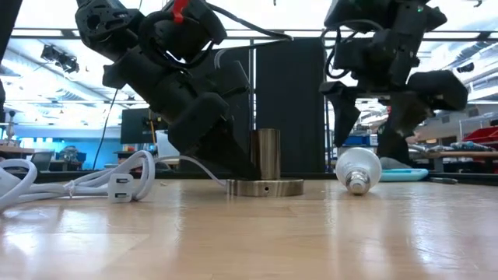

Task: Screw lightbulb
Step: Insert the lightbulb into the lamp socket

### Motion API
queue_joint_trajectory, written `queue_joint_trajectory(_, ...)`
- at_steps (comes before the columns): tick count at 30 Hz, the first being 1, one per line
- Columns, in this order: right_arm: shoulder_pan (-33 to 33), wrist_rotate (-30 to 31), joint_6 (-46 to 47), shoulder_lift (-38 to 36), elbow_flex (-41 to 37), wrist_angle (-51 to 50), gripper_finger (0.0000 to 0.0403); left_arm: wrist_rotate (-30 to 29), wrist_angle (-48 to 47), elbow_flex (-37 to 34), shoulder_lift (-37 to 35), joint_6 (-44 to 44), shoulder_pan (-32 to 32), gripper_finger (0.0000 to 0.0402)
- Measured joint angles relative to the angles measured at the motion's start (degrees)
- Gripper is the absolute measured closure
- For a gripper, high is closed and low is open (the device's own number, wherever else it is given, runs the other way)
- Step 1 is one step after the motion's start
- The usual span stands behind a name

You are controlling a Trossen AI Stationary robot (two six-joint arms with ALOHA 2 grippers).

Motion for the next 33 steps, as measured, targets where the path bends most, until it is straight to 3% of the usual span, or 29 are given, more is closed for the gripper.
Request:
queue_joint_trajectory(25,-0.04,-0.19,-2.88,3.71,0.02,3.18,0.0067,1.18,0.86,0.09,-0.15,-0.01,-0.02,0.0176)
queue_joint_trajectory(33,-0.19,-3.11,-4.93,6.43,0.00,3.56,0.0073,0.74,1.00,0.11,-0.09,-0.05,0.00,0.0176)
